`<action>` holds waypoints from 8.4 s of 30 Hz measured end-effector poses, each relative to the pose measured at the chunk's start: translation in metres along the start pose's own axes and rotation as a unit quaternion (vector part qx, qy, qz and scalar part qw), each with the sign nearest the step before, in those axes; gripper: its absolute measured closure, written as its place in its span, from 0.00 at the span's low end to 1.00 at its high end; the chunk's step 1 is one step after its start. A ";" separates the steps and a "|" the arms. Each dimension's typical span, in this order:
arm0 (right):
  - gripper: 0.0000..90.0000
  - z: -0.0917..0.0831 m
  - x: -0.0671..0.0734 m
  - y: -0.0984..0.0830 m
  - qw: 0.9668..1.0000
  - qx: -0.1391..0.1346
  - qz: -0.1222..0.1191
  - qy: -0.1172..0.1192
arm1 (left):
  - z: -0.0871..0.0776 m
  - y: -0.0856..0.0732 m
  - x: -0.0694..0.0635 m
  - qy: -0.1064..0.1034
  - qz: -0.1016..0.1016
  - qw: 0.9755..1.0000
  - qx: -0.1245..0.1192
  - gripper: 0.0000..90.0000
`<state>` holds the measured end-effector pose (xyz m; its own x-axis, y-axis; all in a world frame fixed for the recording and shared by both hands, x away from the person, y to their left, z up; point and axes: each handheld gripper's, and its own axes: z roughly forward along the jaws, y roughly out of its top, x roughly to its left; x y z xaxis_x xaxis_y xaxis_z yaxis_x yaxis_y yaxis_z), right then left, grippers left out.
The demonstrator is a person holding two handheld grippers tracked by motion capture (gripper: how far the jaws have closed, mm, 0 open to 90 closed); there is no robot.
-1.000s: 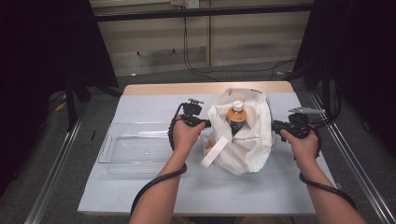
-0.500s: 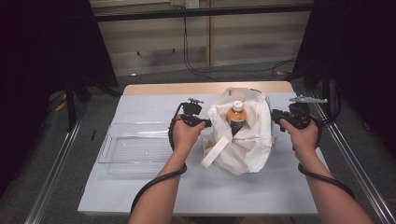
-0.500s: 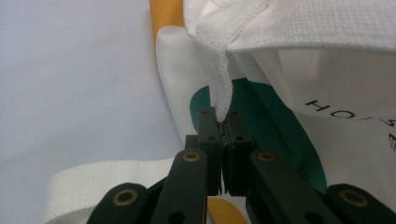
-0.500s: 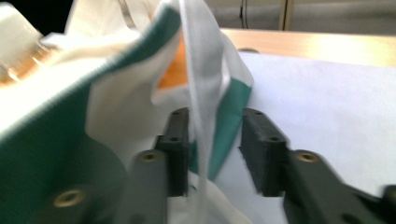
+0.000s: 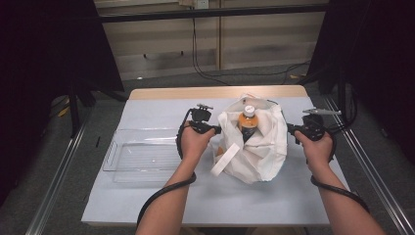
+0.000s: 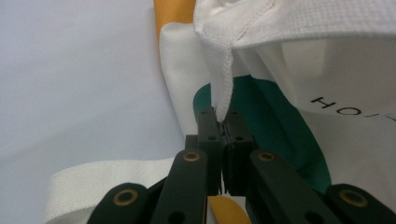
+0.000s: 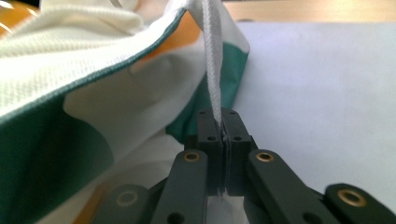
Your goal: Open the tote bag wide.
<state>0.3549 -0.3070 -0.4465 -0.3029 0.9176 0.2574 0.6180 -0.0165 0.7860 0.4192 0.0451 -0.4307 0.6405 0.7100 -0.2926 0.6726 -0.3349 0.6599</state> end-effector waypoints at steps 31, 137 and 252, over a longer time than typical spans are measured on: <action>0.87 -0.007 0.004 0.010 1.000 -0.002 -0.019 -0.016 | -0.030 0.019 0.008 -0.012 -0.016 0.999 -0.034 0.71; 0.64 -0.034 0.017 0.074 0.999 -0.013 -0.012 -0.031 | -0.026 0.059 0.000 0.020 -0.020 0.998 -0.049 0.30; 0.94 0.010 0.004 0.018 0.997 0.063 0.035 -0.038 | 0.008 0.027 0.008 0.042 -0.026 0.996 0.069 0.92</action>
<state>0.3719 -0.2999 -0.4366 -0.2042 0.9432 0.2621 0.7231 -0.0351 0.6898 0.4456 0.0365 -0.4205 0.5744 0.7756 -0.2619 0.7525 -0.3743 0.5419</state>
